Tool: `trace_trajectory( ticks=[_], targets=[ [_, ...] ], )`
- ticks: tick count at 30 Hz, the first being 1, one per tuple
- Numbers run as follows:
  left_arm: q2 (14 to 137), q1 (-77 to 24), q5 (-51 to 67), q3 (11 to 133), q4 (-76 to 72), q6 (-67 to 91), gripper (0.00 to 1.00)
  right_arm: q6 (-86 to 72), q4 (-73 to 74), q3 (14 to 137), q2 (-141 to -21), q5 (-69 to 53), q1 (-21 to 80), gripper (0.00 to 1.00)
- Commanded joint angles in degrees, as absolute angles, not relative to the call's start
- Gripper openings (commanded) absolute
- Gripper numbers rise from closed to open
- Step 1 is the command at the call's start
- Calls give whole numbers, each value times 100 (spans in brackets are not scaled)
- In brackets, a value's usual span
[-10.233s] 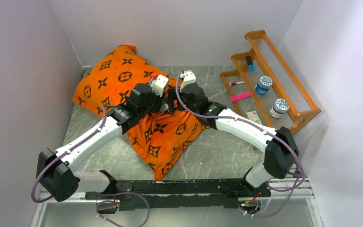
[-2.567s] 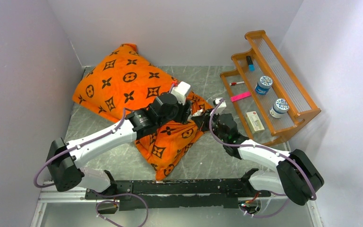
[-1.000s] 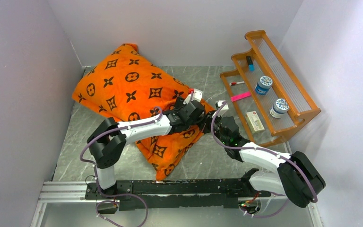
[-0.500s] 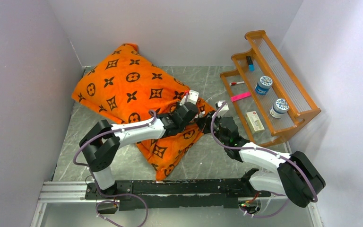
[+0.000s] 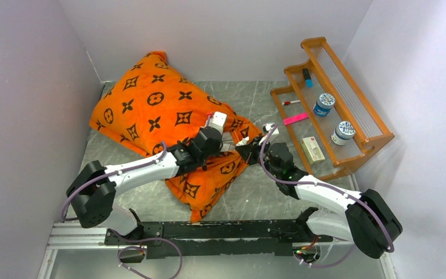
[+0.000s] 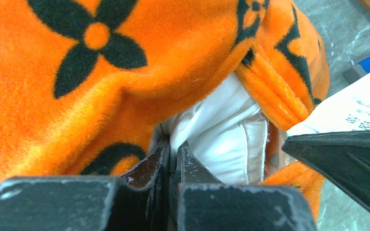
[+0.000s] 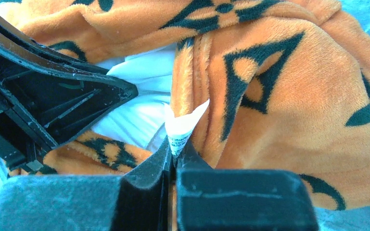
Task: Remove the pillowcase from the pillow
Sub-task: Remove the pillow from the pillowcase.
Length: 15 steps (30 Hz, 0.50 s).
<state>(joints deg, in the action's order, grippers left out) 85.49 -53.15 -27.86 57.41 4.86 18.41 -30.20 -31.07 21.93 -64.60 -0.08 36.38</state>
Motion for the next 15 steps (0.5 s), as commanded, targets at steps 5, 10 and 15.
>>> trace_trajectory(
  ticks=[5, 10, 15],
  targets=[
    [8023, -4455, -3106, 5182, 2478, 1719, 5, -2600, -1867, 2288, -6181, 650, 3417, 0],
    [7774, -4103, -3105, 5204, 2635, 1610, 5, -2693, -1569, 2285, -6097, 1221, 3411, 0],
    [7612, -3914, -3139, 5197, 2673, 1440, 5, -2579, -1519, 2382, -6405, 1214, 3413, 0]
  ],
)
